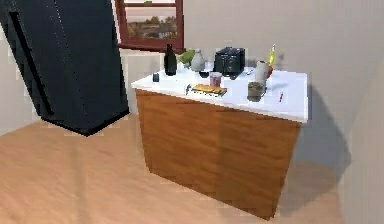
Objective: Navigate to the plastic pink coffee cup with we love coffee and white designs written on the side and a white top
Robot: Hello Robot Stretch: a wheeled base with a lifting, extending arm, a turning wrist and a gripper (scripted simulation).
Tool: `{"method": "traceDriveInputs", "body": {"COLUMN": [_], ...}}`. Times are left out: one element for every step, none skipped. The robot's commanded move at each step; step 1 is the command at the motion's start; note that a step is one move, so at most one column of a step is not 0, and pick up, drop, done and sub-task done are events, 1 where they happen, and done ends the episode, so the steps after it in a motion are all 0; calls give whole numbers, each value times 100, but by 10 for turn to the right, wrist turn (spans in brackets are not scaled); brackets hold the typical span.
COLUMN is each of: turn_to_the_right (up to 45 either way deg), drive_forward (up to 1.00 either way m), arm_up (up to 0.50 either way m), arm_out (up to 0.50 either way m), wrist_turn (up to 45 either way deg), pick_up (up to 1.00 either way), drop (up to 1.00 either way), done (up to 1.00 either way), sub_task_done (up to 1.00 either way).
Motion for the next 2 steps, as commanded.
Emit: {"method": "traceDriveInputs", "body": {"turn_to_the_right": [240,0], "drive_forward": [0,50], "arm_up": [0,0], "arm_out": [0,0], "wrist_turn": [0,0], "pick_up": [0,0], "drop": [0,0], "done": [0,0], "sub_task_done": [0,0]}}
